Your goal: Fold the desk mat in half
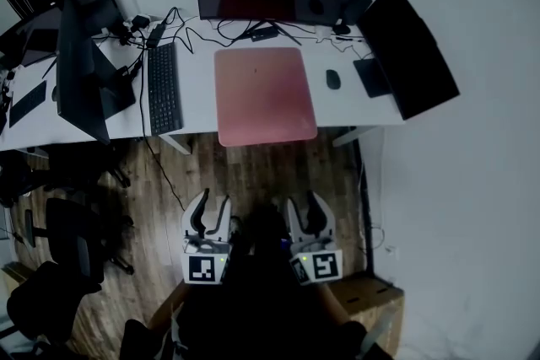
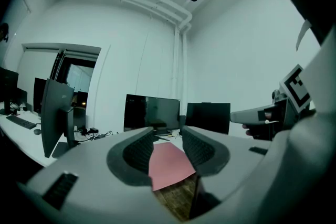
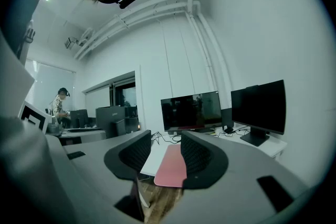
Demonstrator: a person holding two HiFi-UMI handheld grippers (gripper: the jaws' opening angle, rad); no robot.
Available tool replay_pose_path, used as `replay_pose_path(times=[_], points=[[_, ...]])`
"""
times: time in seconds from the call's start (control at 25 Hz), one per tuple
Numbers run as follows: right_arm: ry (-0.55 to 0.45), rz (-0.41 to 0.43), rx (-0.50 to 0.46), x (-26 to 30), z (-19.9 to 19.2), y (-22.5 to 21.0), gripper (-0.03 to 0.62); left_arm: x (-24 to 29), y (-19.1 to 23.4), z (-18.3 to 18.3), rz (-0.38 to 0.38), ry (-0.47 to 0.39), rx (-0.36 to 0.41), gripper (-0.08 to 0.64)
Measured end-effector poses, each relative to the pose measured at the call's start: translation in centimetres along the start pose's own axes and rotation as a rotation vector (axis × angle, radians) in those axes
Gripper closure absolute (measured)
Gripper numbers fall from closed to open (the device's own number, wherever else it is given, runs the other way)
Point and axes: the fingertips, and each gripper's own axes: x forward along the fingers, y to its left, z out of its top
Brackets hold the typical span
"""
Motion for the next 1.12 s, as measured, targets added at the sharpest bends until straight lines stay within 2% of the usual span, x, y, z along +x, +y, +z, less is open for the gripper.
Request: replay_pose_path(times=[0.28, 0.44, 0.56, 0.68, 0.88, 1.0, 1.12], points=[[0.028, 0.025, -0.007, 3.3, -1.0, -2.4, 0.433, 3.1, 0.8, -0.5, 0.024, 0.025, 0.017, 0.407], [0.050, 0.053, -0.010, 6.5, -1.2, -4.6, 0.433, 6.1, 1.1, -0.1, 0.048, 0.019, 0.044, 0.407], [0.059, 0.084, 0.017, 9.4, -0.5, -6.1, 0.433, 9.0, 1.3, 0.4, 0.078, 0.018, 0.033, 0.406], [0.068, 0.114, -0.003, 12.1, -0.5, -9.0, 0.433, 12.0, 1.0, 0.3, 0.105, 0.041, 0.039, 0.406], [0.100, 0.165, 0.037, 16.8, 0.0, -12.5, 0.433, 17.1, 0.7, 0.3, 0.162, 0.079, 0.041, 0.406], [0.135, 0.194, 0.043, 19.0, -0.6, -14.2, 0.433, 19.4, 0.4, 0.1, 0.180, 0.088, 0.075, 0.406], [0.177, 0.235, 0.010, 20.6, -1.8, -15.6, 0.433, 21.1, -0.2, -1.2, 0.191, 0.147, 0.110, 0.403]])
